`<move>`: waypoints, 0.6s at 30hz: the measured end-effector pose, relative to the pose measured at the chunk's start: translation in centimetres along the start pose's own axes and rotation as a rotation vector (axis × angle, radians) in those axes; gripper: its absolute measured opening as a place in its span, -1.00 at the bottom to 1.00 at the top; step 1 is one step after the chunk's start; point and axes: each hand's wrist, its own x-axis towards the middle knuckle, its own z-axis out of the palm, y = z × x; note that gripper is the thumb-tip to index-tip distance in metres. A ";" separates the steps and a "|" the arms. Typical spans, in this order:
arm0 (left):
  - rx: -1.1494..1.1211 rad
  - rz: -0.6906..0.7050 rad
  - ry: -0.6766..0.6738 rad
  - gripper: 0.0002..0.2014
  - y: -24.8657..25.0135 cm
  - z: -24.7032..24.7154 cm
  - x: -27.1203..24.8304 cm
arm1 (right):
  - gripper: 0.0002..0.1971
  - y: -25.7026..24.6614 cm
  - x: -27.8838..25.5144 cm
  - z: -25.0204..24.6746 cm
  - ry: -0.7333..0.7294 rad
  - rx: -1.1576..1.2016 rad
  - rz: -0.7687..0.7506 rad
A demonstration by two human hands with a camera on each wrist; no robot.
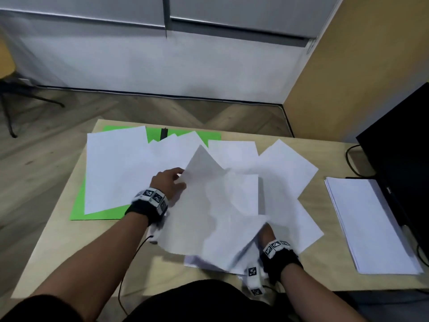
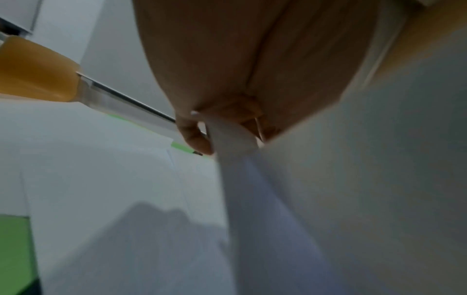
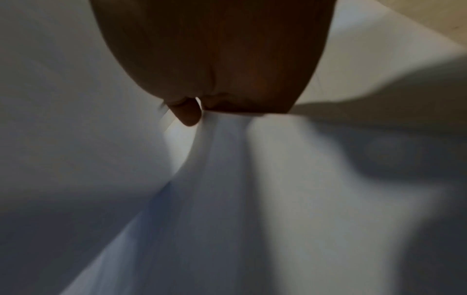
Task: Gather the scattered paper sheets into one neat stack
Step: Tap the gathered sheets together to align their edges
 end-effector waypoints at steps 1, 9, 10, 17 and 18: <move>0.080 0.031 0.005 -0.64 0.2 0.5 0.4 | -0.86 -0.2 -0.2 -0.2 0.010 0.044 0.020; 0.089 0.172 0.111 -0.77 2.2 1.4 2.3 | -0.64 -0.1 -0.5 0.1 -0.038 0.024 -0.106; -0.001 0.178 0.096 -0.74 2.6 1.5 2.3 | -0.67 0.0 -0.6 0.0 -0.031 -0.059 -0.129; -0.355 0.157 0.119 -0.84 3.7 2.4 1.6 | -0.45 0.3 -0.1 0.5 0.037 -0.435 -0.197; -0.358 0.159 0.178 -0.82 3.6 2.5 1.7 | -0.47 0.0 -0.4 0.6 0.043 -0.452 -0.199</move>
